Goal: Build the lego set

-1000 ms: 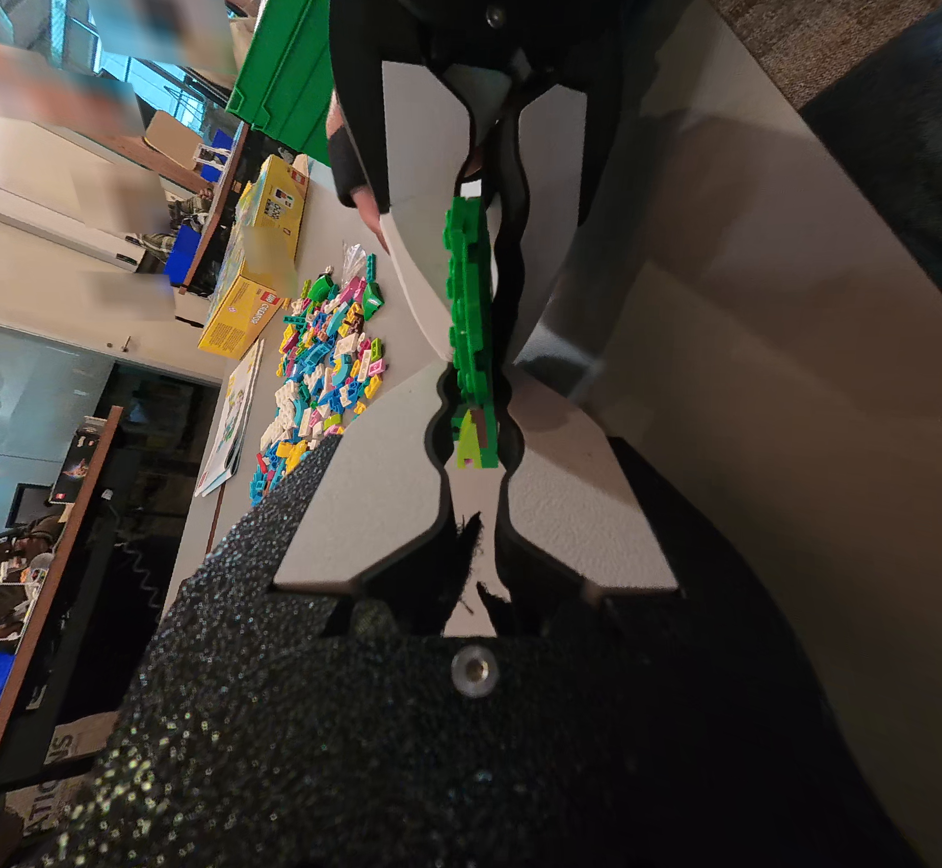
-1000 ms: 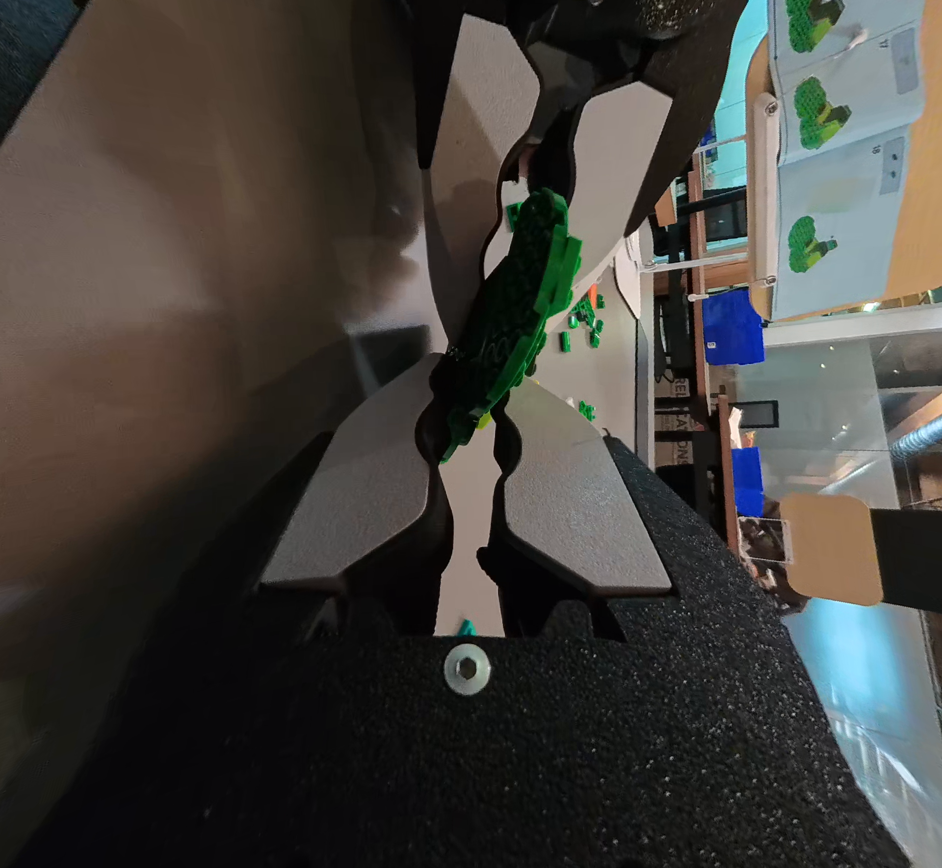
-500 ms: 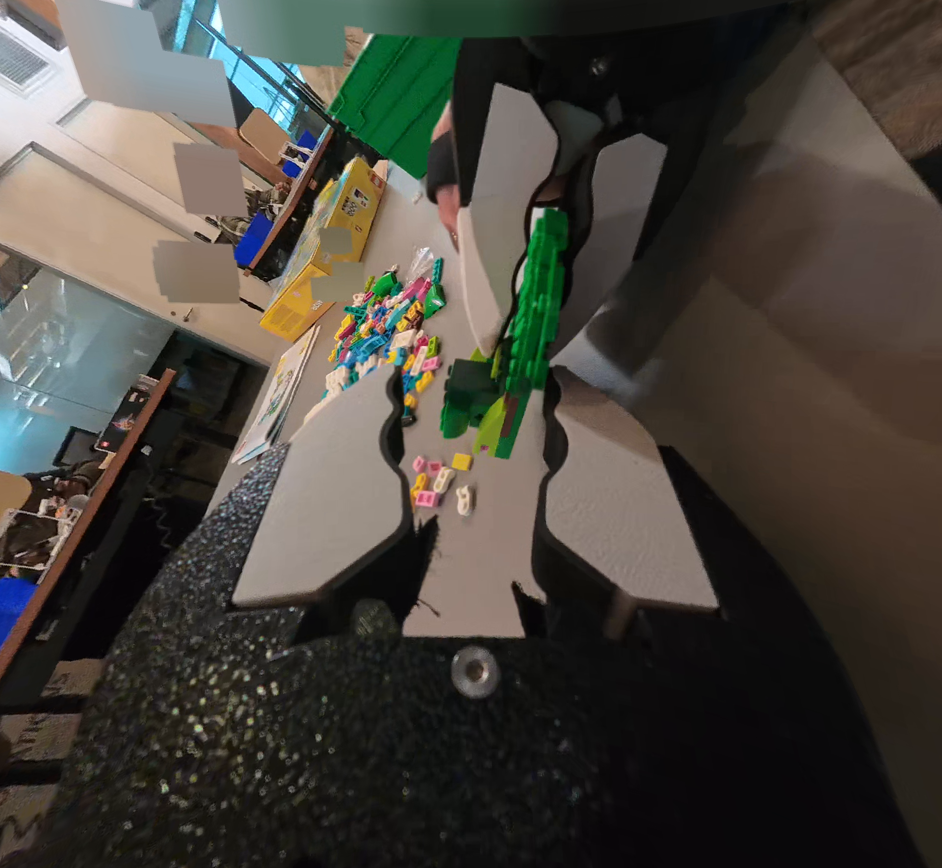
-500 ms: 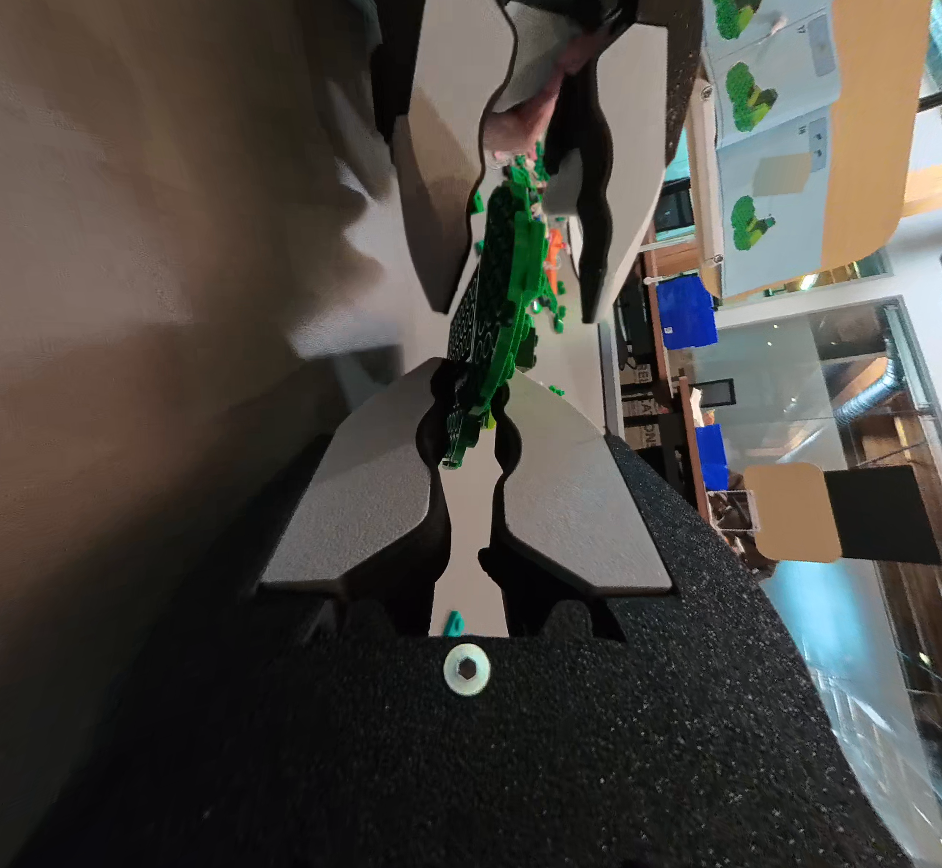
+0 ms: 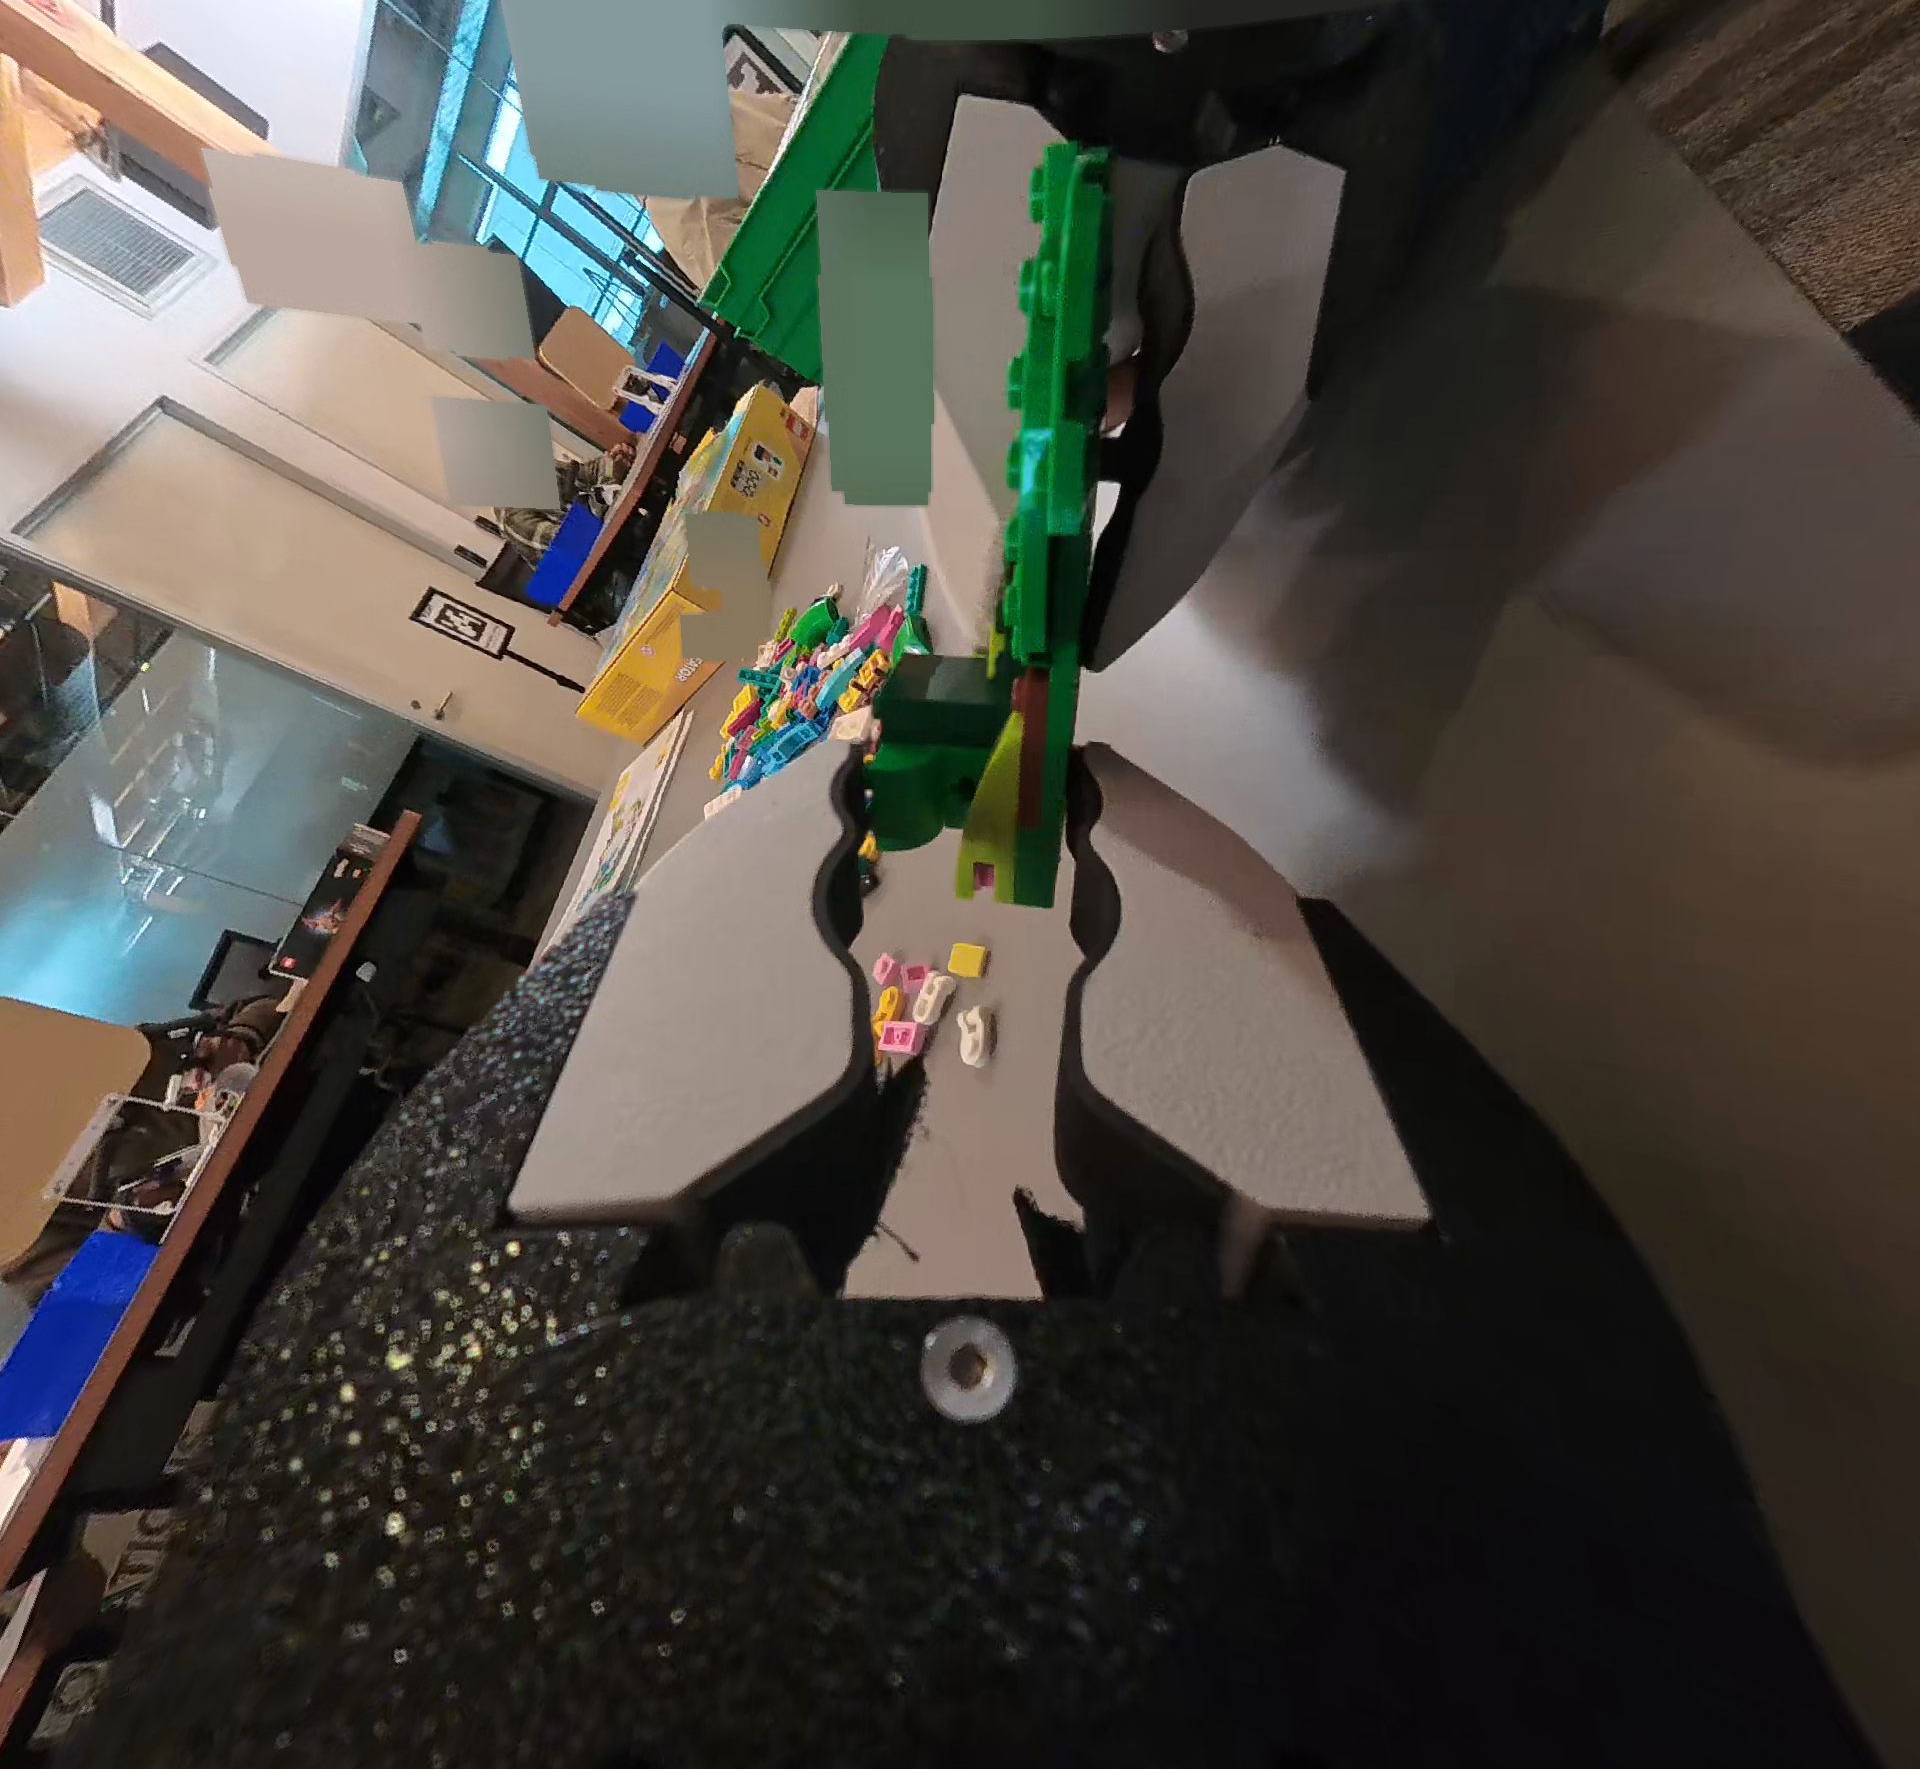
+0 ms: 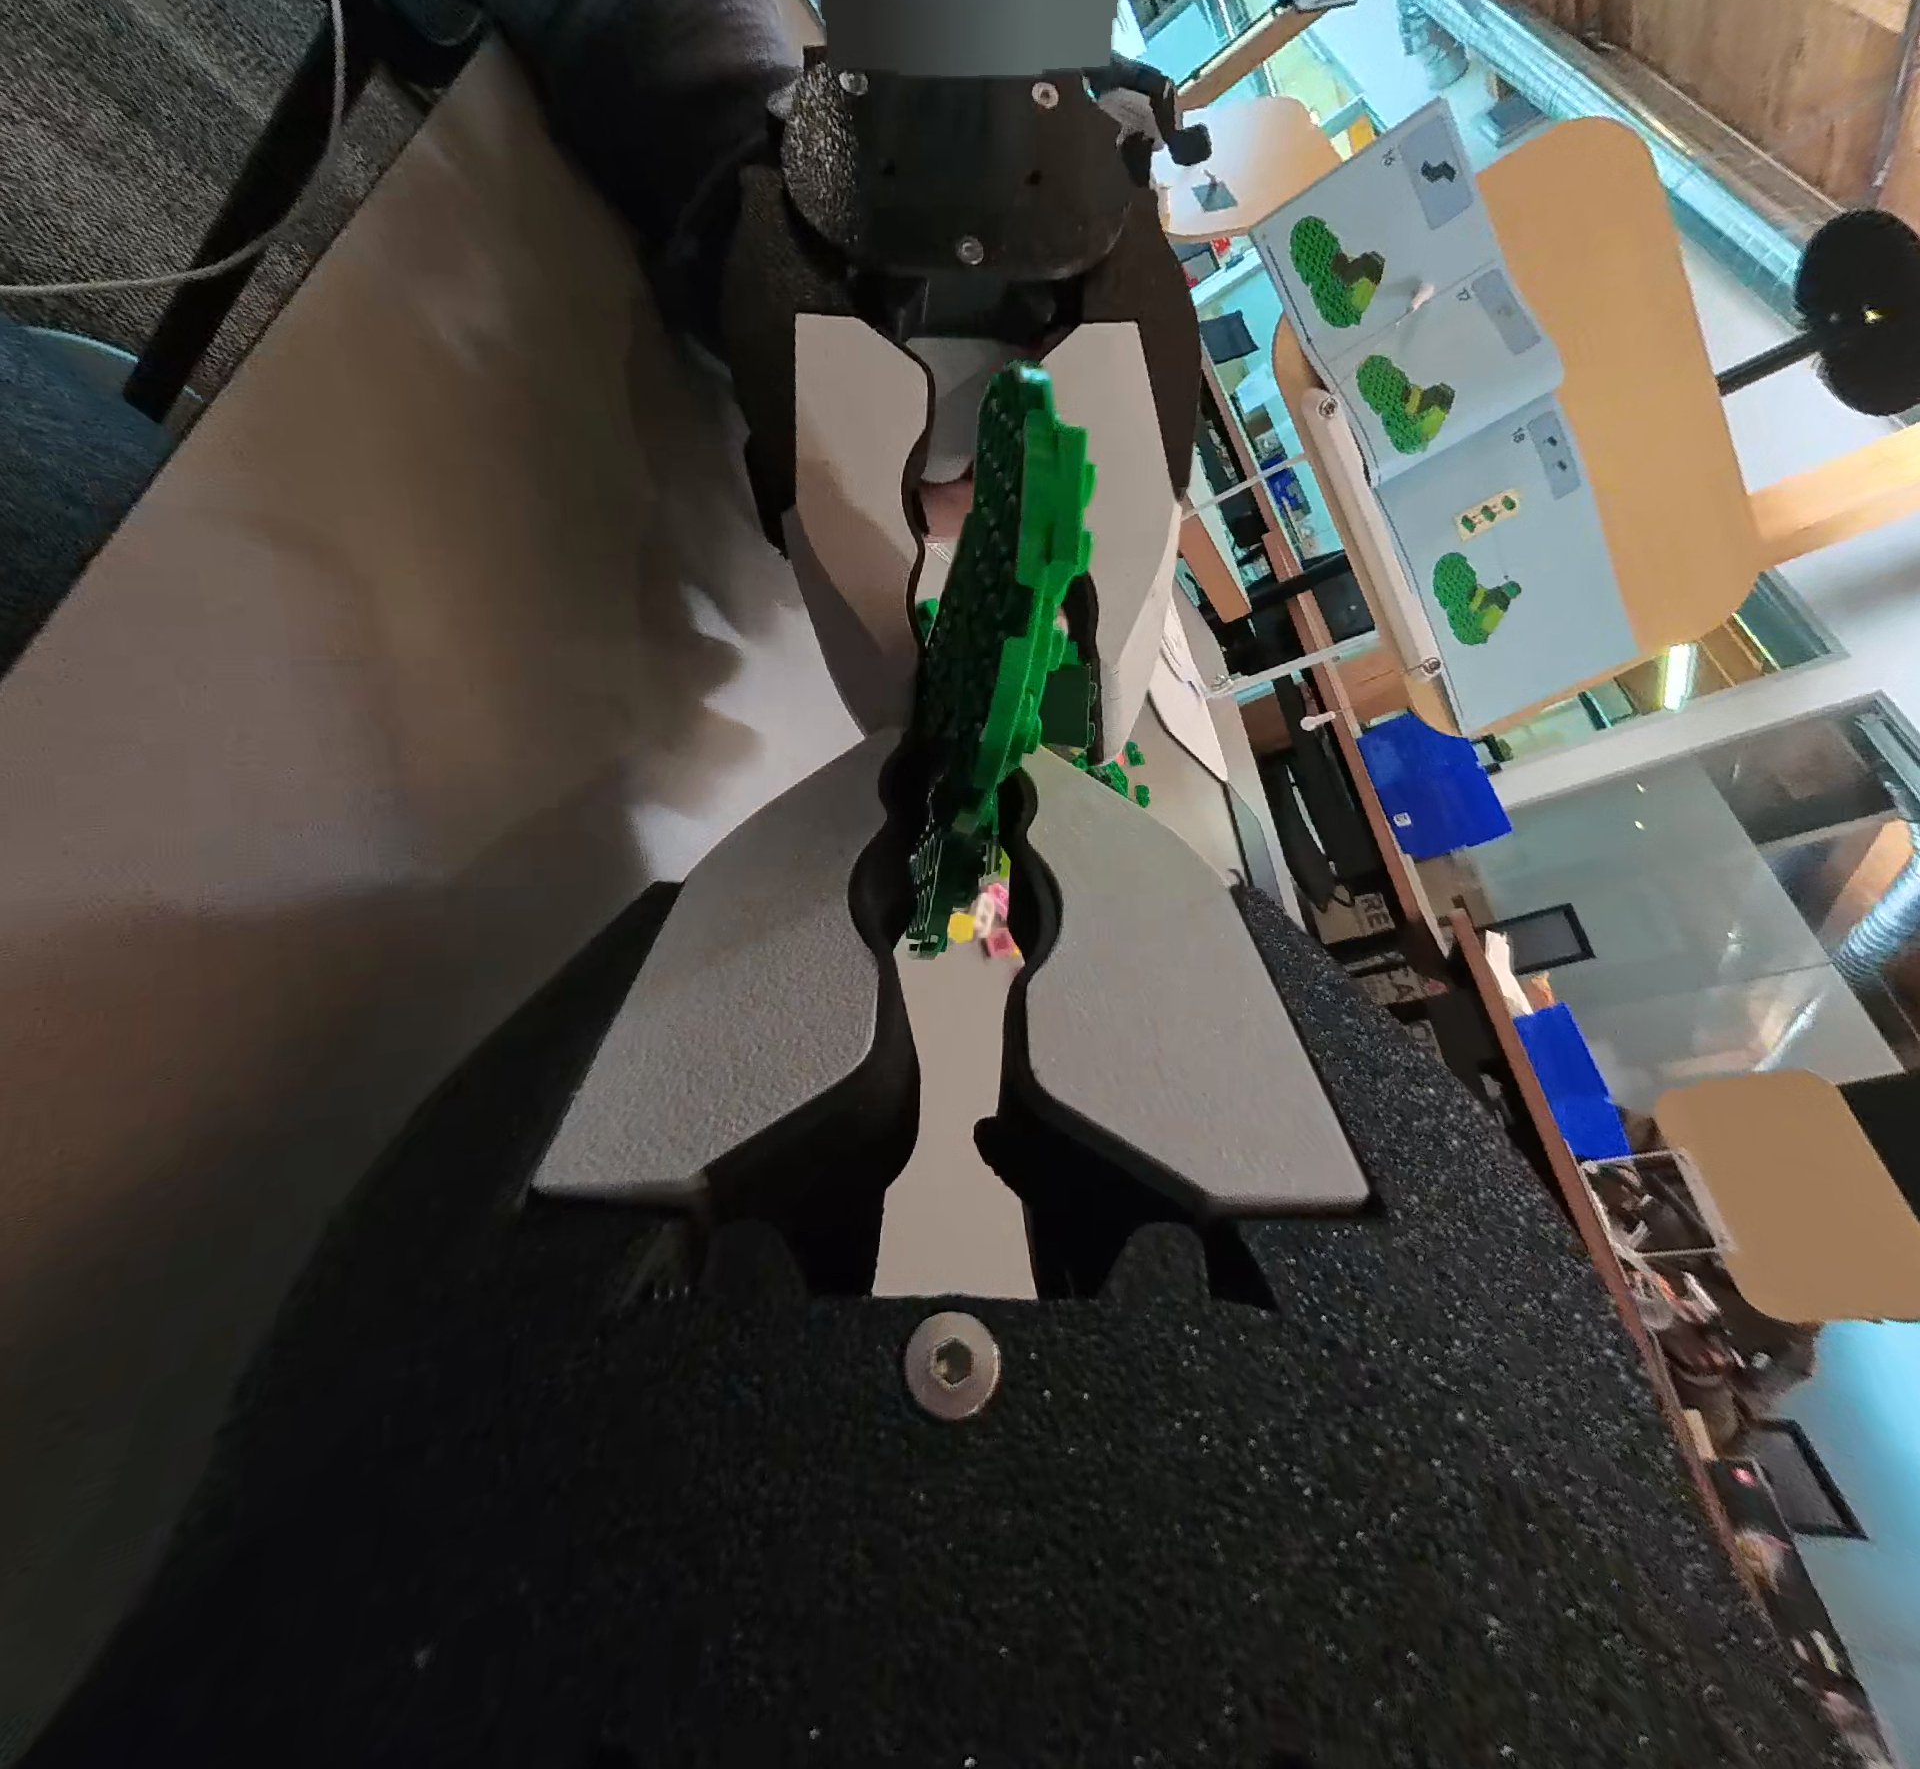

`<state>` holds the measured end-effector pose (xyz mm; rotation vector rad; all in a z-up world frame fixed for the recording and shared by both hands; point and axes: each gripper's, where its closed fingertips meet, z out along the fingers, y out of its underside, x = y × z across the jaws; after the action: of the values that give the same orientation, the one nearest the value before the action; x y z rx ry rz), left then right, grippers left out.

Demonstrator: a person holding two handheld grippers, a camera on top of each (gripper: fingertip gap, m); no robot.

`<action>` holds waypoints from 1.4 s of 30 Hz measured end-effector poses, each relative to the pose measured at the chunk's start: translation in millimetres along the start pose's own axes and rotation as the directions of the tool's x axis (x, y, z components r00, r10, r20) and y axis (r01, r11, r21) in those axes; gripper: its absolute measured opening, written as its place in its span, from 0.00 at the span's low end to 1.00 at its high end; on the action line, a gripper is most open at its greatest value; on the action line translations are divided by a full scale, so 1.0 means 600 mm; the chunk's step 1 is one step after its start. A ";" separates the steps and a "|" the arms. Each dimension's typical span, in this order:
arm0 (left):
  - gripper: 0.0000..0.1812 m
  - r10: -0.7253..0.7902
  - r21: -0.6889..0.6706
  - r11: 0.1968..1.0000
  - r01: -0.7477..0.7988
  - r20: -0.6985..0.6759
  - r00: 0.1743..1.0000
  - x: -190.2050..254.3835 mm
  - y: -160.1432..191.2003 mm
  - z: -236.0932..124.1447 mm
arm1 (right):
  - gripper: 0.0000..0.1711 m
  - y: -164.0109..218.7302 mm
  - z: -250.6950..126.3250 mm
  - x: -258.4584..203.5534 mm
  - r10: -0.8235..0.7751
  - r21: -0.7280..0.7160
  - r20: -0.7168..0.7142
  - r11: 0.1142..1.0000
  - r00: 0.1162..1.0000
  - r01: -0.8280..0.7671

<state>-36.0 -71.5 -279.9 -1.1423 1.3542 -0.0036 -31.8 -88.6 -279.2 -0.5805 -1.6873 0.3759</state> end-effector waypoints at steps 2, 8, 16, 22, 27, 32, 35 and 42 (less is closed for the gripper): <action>0.20 0.000 -0.003 1.000 0.000 -0.008 1.000 0.002 0.002 0.000 | 0.07 -0.001 0.001 -0.002 0.005 0.003 0.009 1.000 1.000 -0.005; 0.19 0.045 -0.049 0.998 -0.045 -0.006 0.999 0.006 0.011 0.005 | 0.12 -0.005 0.002 -0.004 0.054 0.025 0.028 0.998 0.998 -0.055; 0.19 0.047 -0.049 0.998 -0.048 -0.017 0.999 0.010 0.009 0.007 | 0.08 -0.005 0.005 -0.010 0.029 0.013 0.040 0.999 0.999 -0.030; 0.19 0.034 -0.042 0.998 -0.035 -0.025 0.999 0.011 0.007 0.007 | 0.08 -0.007 0.005 -0.009 0.051 0.007 0.059 0.999 0.997 -0.052; 0.19 0.039 -0.084 0.996 -0.043 -0.048 0.998 0.019 0.019 0.012 | 0.08 0.000 0.008 -0.016 0.101 -0.007 0.087 0.995 0.991 -0.101; 0.19 0.048 -0.208 0.977 -0.042 0.021 0.999 -0.001 0.051 0.015 | 0.20 0.017 0.001 -0.010 0.085 -0.044 0.057 0.996 0.995 -0.082; 0.19 0.074 -0.294 0.954 -0.062 0.031 0.997 -0.006 0.077 0.014 | 0.22 0.055 -0.014 0.004 0.051 -0.121 0.027 0.991 0.998 -0.048; 0.19 0.197 -0.360 0.916 -0.176 0.022 0.980 -0.007 0.083 0.017 | 0.14 0.175 -0.067 0.036 0.378 -0.368 0.069 0.870 0.923 -0.329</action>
<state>-58.7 -37.7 -310.6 -1.2966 1.4440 0.4278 22.4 7.0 -310.9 -1.1643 -1.7946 0.3849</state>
